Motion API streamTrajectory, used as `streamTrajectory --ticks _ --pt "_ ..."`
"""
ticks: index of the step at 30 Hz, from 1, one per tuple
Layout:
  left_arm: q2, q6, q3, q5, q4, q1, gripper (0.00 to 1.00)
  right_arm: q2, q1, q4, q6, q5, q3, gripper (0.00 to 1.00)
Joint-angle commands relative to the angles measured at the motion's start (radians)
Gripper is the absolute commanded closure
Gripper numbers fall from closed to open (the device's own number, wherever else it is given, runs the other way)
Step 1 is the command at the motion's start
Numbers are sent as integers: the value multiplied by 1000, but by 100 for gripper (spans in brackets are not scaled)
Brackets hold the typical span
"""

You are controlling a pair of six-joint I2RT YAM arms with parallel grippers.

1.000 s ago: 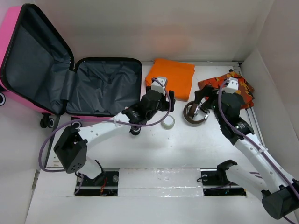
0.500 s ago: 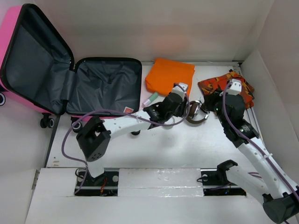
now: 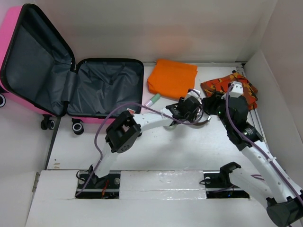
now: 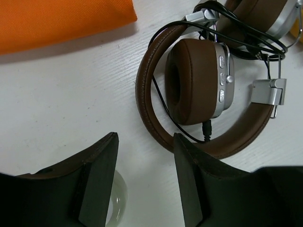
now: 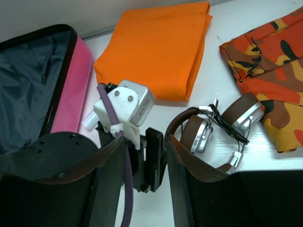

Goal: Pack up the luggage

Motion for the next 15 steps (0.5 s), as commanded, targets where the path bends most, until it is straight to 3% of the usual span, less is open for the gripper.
streamTrajectory --ticks 1,6,12,15 --pt "12 -13 90 -40 -22 -5 55 -9 -7 42 -1 -54 -9 54" --pt "121 -13 190 -31 -63 33 66 -29 -7 32 -1 -54 -18 54" --pt "268 8 305 -12 -130 43 71 -56 -7 32 -1 -54 -18 54" --pt "279 8 302 -23 -114 43 84 -57 -7 22 -1 -54 -18 54"
